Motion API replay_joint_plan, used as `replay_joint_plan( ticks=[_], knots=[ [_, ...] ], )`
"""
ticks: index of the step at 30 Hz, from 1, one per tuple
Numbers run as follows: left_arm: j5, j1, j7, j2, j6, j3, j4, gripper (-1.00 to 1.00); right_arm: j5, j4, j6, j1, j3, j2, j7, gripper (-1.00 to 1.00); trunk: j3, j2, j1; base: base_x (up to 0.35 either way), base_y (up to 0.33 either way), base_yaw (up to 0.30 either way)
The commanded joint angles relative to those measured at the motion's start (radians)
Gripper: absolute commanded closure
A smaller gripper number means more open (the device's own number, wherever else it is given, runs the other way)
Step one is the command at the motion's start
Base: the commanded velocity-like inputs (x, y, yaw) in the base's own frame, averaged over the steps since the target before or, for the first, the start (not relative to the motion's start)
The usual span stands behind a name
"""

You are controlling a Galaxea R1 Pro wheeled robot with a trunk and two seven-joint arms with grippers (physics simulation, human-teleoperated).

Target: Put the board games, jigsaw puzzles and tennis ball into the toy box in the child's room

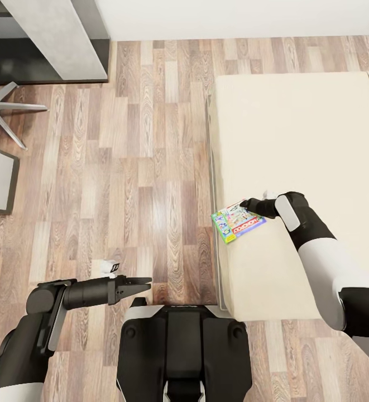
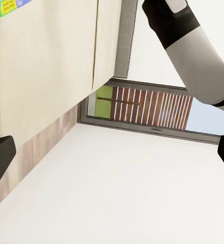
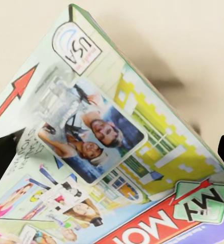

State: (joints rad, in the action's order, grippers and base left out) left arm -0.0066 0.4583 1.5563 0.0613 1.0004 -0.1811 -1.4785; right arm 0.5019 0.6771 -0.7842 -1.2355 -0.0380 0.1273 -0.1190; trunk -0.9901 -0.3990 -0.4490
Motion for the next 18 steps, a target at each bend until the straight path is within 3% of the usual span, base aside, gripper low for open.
replay_joint_plan(
  ticks=[1,18],
  knots=[
    [-0.001,0.000,0.004,0.000,0.011,0.000,0.000,-1.00,0.009,-0.042,-0.003,0.000,-0.004,0.001,-0.008,-1.00,-0.001,-0.001,-0.001,0.000,0.000,0.000],
    [-0.001,0.000,0.002,0.000,0.011,0.000,0.000,-1.00,0.010,-0.040,-0.003,0.000,-0.003,0.005,-0.008,-1.00,-0.001,-0.001,-0.001,0.000,0.032,0.000]
  ],
)
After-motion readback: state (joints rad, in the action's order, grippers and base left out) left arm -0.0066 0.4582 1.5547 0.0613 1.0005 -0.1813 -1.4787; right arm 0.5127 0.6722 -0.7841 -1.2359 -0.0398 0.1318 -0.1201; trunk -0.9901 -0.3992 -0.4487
